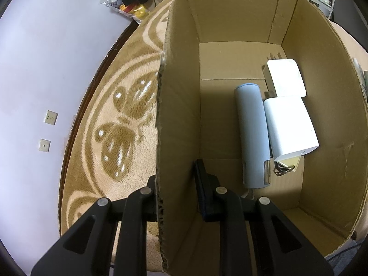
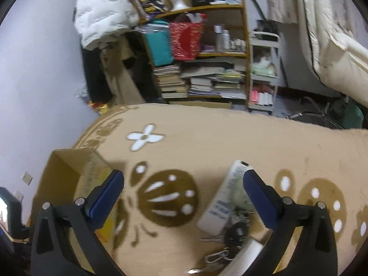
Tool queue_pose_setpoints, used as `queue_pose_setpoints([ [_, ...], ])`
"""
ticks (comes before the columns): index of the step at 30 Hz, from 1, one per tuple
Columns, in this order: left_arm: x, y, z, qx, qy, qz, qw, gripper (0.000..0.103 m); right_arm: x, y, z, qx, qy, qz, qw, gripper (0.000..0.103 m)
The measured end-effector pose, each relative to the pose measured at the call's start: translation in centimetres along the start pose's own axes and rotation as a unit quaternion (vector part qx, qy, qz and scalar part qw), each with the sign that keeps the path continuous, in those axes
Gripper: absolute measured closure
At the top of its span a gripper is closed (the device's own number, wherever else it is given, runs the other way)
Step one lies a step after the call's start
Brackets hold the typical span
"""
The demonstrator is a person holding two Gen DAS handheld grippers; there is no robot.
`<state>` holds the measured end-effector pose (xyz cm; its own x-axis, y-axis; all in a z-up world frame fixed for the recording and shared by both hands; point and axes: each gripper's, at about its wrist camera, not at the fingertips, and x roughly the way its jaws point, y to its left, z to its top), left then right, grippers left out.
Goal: Organize rigid objects
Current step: 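Return the right tool to the pile and grasp the green Snoopy tin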
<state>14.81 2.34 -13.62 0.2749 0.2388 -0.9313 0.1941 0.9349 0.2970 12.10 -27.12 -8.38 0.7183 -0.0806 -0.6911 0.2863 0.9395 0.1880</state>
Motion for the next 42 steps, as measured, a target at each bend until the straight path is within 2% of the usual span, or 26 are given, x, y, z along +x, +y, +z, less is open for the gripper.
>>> queue_pose_setpoints([
  [12, -0.1, -0.1, -0.1, 0.004, -0.001, 0.003, 1.0000, 0.082, 2.1, -5.7, -0.4, 0.055, 0.033, -0.031, 0.997, 0.000],
  [18, -0.2, -0.2, -0.1, 0.006, -0.001, 0.004, 1.0000, 0.082, 3.8, -8.6, -1.4, 0.116, 0.054, -0.014, 0.992, 0.000],
  [24, -0.2, -0.3, -0.1, 0.006, -0.001, 0.005, 1.0000, 0.082, 5.2, -9.1, -1.9, 0.119, 0.072, -0.020, 0.990, 0.000],
  [27, -0.1, -0.3, -0.1, 0.008, -0.001, 0.006, 1.0000, 0.082, 5.4, -8.9, -1.9, 0.100, 0.079, -0.031, 0.991, 0.000],
  [34, -0.2, -0.5, -0.1, 0.009, -0.001, 0.008, 0.9999, 0.082, 6.8, -9.4, -2.5, 0.110, 0.095, -0.018, 0.989, 0.001],
  [38, -0.2, -0.6, -0.1, 0.009, -0.001, 0.010, 0.9999, 0.081, 7.5, -10.0, -3.0, 0.125, 0.106, -0.012, 0.986, 0.015],
  [41, -0.2, -0.6, -0.1, 0.010, 0.000, 0.011, 0.9999, 0.080, 7.9, -10.6, -3.4, 0.135, 0.114, -0.015, 0.984, 0.033],
  [42, -0.2, -0.6, -0.1, 0.011, 0.000, 0.011, 0.9999, 0.080, 8.0, -10.8, -3.6, 0.141, 0.117, -0.014, 0.983, 0.035],
])
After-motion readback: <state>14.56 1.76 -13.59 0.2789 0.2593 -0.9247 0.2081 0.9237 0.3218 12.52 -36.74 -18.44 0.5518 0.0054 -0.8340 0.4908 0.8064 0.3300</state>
